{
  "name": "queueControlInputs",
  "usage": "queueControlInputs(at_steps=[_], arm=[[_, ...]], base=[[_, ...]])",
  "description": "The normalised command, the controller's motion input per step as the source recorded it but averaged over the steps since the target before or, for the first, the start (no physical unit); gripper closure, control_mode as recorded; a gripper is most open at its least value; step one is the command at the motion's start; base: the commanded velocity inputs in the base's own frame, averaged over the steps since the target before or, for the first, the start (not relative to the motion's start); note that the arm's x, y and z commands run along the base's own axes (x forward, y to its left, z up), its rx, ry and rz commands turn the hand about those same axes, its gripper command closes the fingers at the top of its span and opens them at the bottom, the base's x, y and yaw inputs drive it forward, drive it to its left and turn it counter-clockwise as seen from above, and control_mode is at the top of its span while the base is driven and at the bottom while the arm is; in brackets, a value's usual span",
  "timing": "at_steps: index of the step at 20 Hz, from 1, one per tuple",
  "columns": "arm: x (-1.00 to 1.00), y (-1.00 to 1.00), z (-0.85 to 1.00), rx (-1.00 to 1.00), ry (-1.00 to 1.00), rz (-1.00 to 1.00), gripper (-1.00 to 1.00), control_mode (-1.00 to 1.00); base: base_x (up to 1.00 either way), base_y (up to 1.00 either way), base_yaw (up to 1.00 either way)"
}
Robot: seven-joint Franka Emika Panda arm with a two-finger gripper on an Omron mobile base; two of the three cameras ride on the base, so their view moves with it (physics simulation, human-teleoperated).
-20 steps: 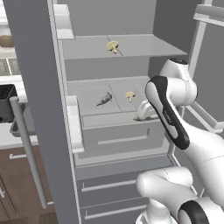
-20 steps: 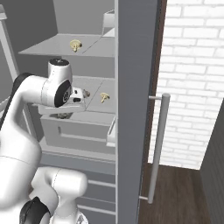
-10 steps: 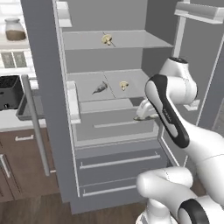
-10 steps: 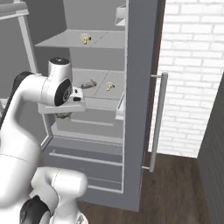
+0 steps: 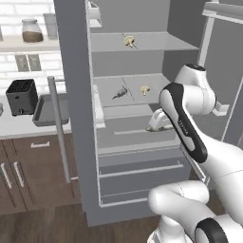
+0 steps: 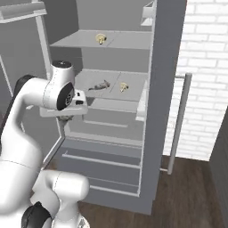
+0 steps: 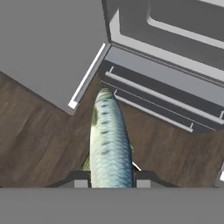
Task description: Place one mushroom and one fish in each tupperware on the nearby counter, to pack two identical lunches.
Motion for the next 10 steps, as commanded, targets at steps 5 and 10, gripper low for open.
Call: queueControlInputs(at_steps=[5, 10], arm=[[0.0, 0.0, 0.0, 0.0, 0.0, 0.0, 1.0, 1.0], [0.0, 0.0, 0.0, 0.0, 0.0, 0.0, 1.0, 1.0]], base=[[-0.33, 0.86, 0.13], [-0.09, 0.96, 0.08]])
